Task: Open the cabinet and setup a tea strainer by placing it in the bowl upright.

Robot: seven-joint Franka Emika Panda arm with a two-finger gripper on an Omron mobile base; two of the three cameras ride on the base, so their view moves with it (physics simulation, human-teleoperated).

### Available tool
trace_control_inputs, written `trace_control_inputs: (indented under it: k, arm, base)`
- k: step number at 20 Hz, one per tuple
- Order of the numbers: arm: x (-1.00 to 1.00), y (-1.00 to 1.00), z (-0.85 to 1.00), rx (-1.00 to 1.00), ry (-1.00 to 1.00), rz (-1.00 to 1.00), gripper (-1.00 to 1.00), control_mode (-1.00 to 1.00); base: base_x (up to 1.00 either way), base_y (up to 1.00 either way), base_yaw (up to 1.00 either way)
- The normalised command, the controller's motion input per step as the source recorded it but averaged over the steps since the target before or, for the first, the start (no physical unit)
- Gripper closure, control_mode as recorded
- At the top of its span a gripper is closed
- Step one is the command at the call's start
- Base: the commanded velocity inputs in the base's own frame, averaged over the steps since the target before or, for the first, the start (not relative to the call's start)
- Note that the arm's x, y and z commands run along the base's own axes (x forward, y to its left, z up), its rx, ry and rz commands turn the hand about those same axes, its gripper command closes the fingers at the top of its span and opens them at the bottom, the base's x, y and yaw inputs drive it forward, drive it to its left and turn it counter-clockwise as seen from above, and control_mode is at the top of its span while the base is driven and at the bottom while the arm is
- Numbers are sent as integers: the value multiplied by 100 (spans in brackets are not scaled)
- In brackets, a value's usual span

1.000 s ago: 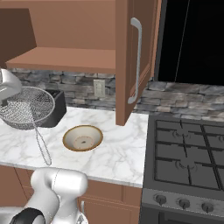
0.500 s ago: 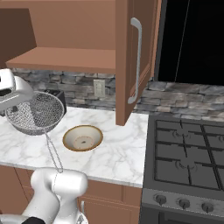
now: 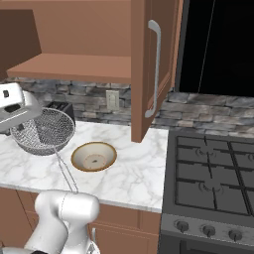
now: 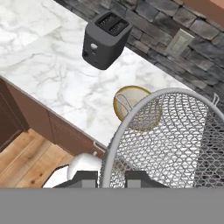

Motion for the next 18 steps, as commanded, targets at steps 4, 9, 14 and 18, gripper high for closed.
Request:
trace_control_inputs:
  k: [4,9,14,18]
  arm:
    - [51,0,-44,-7,0,9,100,-100]
    - [49,0,-46,-12,0,5,100,-100]
    - [57,0,-68,-14,0,4,100,-100]
    - [61,0,-55,-7,1,4,100,-100]
  base:
    - [0,0,0]
    - [0,0,0]
    - [0,0,0]
    - [0,0,0]
